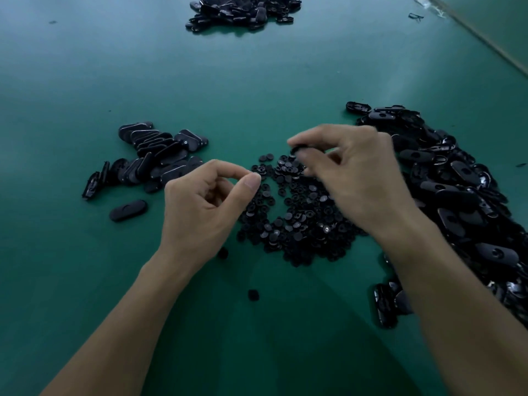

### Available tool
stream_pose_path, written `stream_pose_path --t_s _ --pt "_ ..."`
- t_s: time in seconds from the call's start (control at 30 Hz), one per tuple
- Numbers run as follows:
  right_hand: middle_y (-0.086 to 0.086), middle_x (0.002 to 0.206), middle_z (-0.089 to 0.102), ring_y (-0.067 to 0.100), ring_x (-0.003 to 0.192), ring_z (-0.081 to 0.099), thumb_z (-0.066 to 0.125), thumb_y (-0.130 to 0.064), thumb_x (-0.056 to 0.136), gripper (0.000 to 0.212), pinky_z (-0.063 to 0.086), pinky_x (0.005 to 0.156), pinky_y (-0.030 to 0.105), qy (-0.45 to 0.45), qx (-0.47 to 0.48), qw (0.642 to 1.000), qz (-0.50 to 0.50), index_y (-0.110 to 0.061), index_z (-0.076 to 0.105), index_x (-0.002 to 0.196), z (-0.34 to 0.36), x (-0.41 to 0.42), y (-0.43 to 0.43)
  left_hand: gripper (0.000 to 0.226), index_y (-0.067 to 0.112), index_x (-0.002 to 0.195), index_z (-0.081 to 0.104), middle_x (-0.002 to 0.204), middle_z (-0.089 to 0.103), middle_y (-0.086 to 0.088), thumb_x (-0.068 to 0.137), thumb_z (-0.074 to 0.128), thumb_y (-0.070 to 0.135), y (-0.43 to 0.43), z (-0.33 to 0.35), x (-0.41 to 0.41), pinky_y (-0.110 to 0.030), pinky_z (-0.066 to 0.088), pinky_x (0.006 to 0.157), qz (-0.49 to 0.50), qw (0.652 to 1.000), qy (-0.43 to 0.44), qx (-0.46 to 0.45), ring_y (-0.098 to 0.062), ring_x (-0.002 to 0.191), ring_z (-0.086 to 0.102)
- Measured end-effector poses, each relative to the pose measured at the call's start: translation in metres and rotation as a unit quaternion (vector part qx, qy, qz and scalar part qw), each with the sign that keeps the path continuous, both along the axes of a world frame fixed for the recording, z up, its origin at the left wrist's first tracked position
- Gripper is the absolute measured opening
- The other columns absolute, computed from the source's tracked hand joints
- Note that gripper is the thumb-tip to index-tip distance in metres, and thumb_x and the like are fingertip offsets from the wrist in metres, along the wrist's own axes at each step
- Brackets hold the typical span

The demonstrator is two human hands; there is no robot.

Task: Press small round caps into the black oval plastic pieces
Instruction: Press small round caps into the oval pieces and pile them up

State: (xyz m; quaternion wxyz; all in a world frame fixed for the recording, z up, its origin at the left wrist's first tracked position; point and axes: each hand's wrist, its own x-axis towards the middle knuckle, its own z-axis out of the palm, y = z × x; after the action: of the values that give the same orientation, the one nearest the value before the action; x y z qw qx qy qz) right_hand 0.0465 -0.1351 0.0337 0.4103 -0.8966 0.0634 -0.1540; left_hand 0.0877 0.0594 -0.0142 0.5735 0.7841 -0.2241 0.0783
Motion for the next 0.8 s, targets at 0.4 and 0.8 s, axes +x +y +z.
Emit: stream_pose_path --t_s 0.4,0.8 --pt "-0.009 0.086 0.075 -0.001 0.078 0.071 0.08 -0.023 0.084 0.02 0.057 0.076 0.018 0.024 0.105 0.993 0.052 -0.02 0.077 0.103 -0.012 0.0 0.038 0.008 0.02 0.091 0.072 0.073 0.073 0.002 0.088 0.071 0.013 0.002 -0.001 0.006 -0.02 0.053 0.051 -0.066 0.968 0.159 -0.184 -0.01 0.063 0.068" --pt "-0.011 0.071 0.074 0.005 0.063 0.07 0.073 -0.02 0.091 0.008 0.055 0.066 0.018 0.048 0.146 0.986 0.067 -0.025 0.074 0.085 -0.009 0.002 0.031 0.014 0.023 0.091 0.075 0.082 0.077 -0.004 0.089 0.071 0.01 0.002 -0.003 0.006 -0.023 0.058 0.059 -0.089 0.956 0.189 -0.208 -0.017 0.073 0.075"
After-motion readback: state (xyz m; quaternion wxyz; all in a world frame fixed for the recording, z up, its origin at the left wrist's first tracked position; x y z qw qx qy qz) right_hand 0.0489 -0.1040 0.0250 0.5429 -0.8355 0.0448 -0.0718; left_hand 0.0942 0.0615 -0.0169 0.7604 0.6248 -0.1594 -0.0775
